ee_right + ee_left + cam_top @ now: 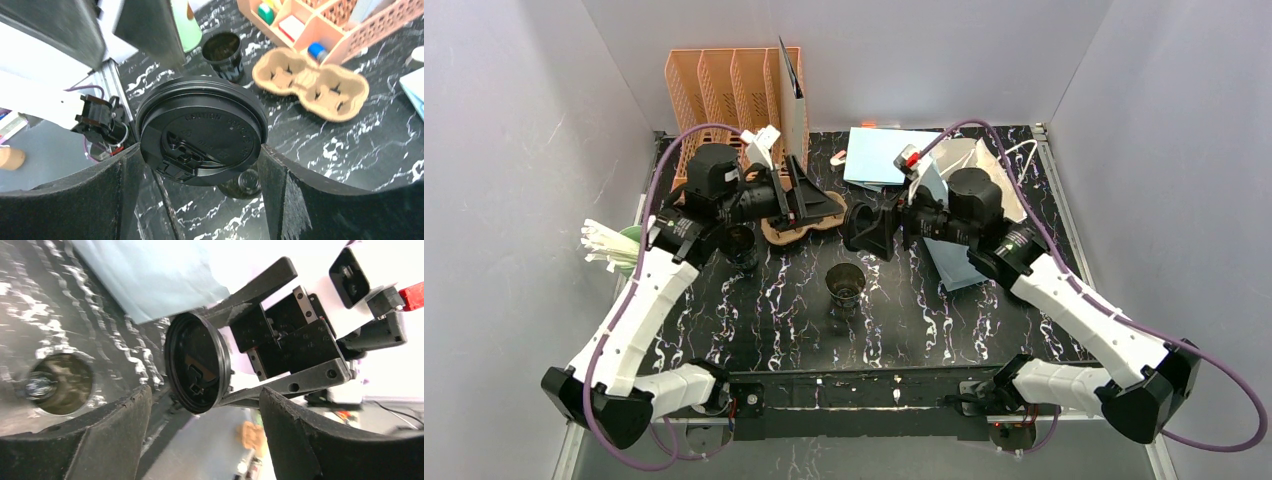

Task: Pack the takeout coffee
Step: Close the cup lid on the coffee cup.

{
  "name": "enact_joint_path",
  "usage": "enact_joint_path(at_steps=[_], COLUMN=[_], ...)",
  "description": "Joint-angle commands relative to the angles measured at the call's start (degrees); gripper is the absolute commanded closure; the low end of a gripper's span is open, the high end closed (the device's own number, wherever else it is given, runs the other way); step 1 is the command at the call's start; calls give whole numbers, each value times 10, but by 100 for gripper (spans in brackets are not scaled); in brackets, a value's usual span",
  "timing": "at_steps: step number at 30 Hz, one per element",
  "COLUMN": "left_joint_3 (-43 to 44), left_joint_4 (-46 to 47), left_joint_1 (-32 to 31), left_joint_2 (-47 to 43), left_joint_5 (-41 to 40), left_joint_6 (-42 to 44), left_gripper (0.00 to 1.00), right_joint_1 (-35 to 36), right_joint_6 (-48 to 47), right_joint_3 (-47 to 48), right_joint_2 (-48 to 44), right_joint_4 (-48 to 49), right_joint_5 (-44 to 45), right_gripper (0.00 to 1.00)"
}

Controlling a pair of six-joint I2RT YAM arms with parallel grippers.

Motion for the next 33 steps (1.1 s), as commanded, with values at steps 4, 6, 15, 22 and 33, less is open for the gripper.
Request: enact_joint_path(at_steps=[4, 6, 15, 22, 33], left_joint_3=[34, 17, -91, -207, -352], left_joint_4=[-225, -233, -201, -109, 14], left_joint_1=[8, 9, 9, 10, 9], left_joint_2=[-37, -50, -120, -172, -217], left_joint_5=[-214, -243, -353, -338, -317], left_joint_6=[160, 167, 160, 98, 17], left_gripper=[22, 22, 24, 27, 33], right_joint_1=[-1, 0, 77, 122, 143], right_joint_6=[5, 6, 9, -4, -26], right_joint_3=[83, 105, 217, 311, 397], right_joint_2=[65, 87, 211, 323, 427], right_joint_4=[-191, -234, -388, -499, -574], right_joint_5=[55, 61, 175, 243, 280], right_gripper=[20, 20, 23, 23, 23])
